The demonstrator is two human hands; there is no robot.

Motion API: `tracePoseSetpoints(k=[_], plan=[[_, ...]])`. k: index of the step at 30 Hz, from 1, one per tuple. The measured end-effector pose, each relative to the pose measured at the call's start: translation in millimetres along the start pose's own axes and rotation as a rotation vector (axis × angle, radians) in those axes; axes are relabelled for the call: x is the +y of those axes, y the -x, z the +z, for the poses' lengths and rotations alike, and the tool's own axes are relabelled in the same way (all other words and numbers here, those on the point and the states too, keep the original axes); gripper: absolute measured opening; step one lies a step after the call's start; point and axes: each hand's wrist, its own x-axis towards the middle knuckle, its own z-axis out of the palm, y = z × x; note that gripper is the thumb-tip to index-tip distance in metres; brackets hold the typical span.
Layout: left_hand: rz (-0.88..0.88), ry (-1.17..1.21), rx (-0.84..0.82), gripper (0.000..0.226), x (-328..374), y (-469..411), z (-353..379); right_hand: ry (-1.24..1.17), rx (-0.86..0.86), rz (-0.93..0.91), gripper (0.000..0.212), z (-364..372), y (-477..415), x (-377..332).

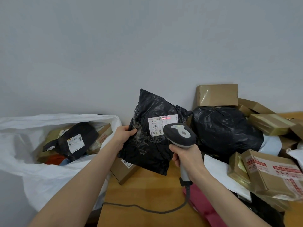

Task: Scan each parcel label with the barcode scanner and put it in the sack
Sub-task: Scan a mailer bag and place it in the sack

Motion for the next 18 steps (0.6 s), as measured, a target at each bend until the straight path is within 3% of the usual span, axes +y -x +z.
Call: tracePoseSetpoints(k=[13,18], plan=[[-0.025,-0.024,0.080,0.021,-6.1,13.7,-0.3,-0.036,-0.085,-0.033,0.019,-13.4,9.1,2.2],[-0.044,-0.004,0.082,0.021,-10.5,12.1,-0.2,0.032,-0.100,-0.036,0.029,-16.1,10.8,3.7]])
